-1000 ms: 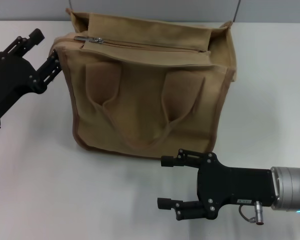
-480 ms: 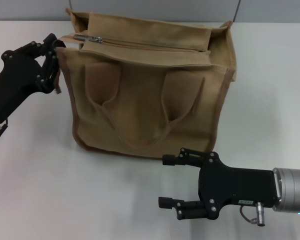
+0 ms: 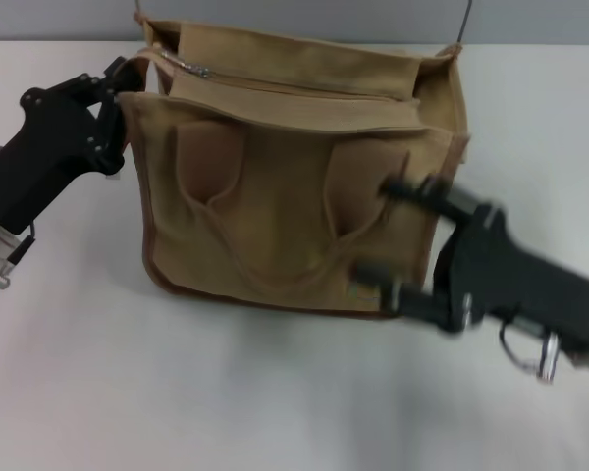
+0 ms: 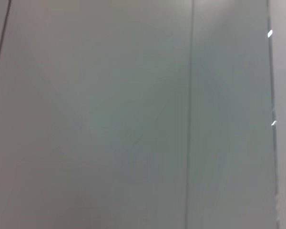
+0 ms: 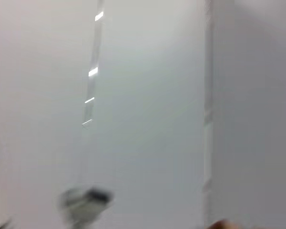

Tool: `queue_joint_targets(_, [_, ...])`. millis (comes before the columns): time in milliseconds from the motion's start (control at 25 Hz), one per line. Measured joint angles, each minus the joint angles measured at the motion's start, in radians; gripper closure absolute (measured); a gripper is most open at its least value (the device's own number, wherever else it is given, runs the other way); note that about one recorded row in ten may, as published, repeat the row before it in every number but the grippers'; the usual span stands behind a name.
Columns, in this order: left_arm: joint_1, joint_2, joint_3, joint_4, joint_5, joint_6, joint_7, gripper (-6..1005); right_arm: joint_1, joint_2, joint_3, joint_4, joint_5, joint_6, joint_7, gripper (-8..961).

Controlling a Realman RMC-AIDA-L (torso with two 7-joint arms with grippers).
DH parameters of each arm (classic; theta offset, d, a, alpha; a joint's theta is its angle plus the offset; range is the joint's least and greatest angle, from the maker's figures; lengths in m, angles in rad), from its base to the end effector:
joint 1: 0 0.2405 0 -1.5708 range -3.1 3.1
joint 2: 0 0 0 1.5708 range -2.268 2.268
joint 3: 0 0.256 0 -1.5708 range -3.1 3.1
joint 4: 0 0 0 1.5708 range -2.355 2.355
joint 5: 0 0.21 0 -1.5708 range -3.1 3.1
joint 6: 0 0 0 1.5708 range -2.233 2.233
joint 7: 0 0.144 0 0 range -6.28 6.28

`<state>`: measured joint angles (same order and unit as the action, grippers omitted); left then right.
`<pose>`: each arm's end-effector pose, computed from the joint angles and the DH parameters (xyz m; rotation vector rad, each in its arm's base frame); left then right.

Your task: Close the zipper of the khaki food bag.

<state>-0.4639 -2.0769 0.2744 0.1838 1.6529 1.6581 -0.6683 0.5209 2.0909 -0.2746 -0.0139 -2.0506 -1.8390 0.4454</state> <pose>-0.2827 0.3027 0.0080 -2.0143 -0.3317 -1.1745 0.2320 0.2505 -0.0531 -2.3935 0.0378 1.3814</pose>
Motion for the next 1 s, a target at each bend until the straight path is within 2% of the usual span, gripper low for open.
queue_joint_targets(120, [-0.012, 0.001, 0.000, -0.026, 0.000, 0.042, -0.002, 979, 0.018, 0.000, 0.116, 0.039, 0.000, 0.017, -0.057, 141])
queue_joint_targets(240, [-0.022, 0.000, 0.000, -0.036, 0.004, 0.068, -0.003, 979, 0.044, 0.000, 0.189, 0.100, 0.000, 0.046, -0.175, 141])
queue_joint_targets(440, [-0.039, 0.000, 0.001, -0.058, 0.005, 0.094, -0.021, 979, 0.071, 0.001, 0.243, 0.225, 0.000, 0.119, -0.489, 141])
queue_joint_targets(680, [-0.049, -0.001, 0.002, -0.059, 0.006, 0.104, -0.031, 979, 0.071, 0.001, 0.392, 0.398, 0.000, 0.252, -0.876, 141])
queue_joint_targets(880, [-0.059, -0.001, 0.009, -0.064, 0.008, 0.105, -0.045, 979, 0.085, 0.001, 0.485, 0.453, -0.011, 0.342, -0.983, 141])
queue_joint_targets(1000, [-0.065, -0.002, 0.014, -0.064, 0.008, 0.107, -0.060, 979, 0.100, 0.001, 0.506, 0.459, -0.011, 0.391, -1.012, 142])
